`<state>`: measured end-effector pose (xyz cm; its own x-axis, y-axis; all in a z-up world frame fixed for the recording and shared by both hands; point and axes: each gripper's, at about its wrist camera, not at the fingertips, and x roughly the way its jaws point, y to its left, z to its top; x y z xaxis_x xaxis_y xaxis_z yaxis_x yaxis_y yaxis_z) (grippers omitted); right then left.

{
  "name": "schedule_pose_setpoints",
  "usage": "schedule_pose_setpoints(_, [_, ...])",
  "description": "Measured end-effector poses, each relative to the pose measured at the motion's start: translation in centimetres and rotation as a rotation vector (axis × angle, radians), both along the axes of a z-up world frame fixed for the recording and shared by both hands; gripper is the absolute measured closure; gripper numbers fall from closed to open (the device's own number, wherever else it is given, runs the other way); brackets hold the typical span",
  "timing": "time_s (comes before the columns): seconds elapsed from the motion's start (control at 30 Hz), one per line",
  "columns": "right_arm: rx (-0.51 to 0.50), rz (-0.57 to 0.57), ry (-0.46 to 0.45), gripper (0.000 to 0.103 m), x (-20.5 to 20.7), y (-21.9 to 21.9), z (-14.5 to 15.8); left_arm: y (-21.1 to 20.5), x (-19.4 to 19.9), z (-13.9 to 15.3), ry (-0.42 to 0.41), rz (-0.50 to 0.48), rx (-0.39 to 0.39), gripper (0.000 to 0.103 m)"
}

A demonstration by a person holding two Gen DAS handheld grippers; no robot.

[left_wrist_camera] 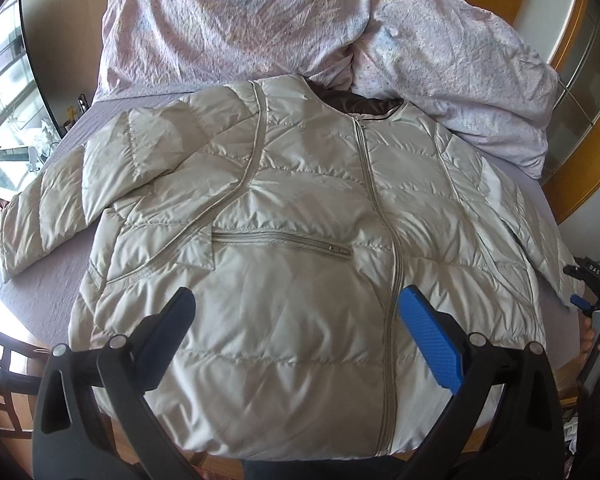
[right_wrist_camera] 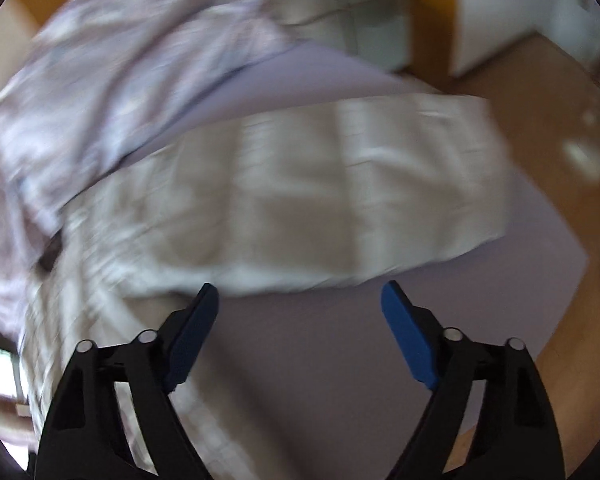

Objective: Fold large clothes
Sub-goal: 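Reach the right tool to the jacket sleeve cuff and grasp it, then carry the sleeve with the right tool across the jacket front and lower it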

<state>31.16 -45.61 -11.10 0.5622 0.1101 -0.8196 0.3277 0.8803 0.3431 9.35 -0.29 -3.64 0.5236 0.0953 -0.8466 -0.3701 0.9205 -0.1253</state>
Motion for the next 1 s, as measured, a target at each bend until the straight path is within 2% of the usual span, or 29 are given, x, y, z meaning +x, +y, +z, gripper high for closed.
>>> schedule_pose_setpoints(0.17, [0.006,-0.167,0.045,0.027,0.9,-6.9,-1.6,-0.7,1.3,-0.2,0.015,0.001,-0.007,0.002])
schedule_pose_setpoints(0.27, [0.007,-0.203,0.058,0.027,1.3,-8.8,-2.2,-1.2,1.9,-0.3,0.023,-0.006,-0.007,0.002])
schedule_pose_setpoints(0.37, [0.041,-0.215,0.083,0.034,1.8,-10.5,-3.5,-1.7,2.3,-0.3,0.026,-0.011,-0.009,0.002])
schedule_pose_setpoints(0.5, [0.124,-0.193,0.086,0.048,3.1,-10.7,-4.6,-2.2,2.4,-0.2,0.027,-0.016,-0.001,0.002])
schedule_pose_setpoints(0.67, [0.153,-0.180,0.070,0.073,3.5,-10.0,-4.3,-1.8,2.5,-0.2,0.032,-0.013,-0.006,0.002])
schedule_pose_setpoints(0.77, [0.123,-0.173,0.058,0.083,3.7,-9.3,-3.2,-1.2,2.5,-0.3,0.030,-0.014,-0.009,0.002])
schedule_pose_setpoints(0.9, [0.088,-0.163,0.015,0.086,3.6,-7.9,-0.9,0.2,2.5,-0.4,0.024,-0.012,-0.022,0.002])
schedule_pose_setpoints(1.0, [0.081,-0.130,-0.050,0.086,3.8,-5.6,1.7,1.4,2.5,-0.4,0.019,-0.011,-0.034,0.002])
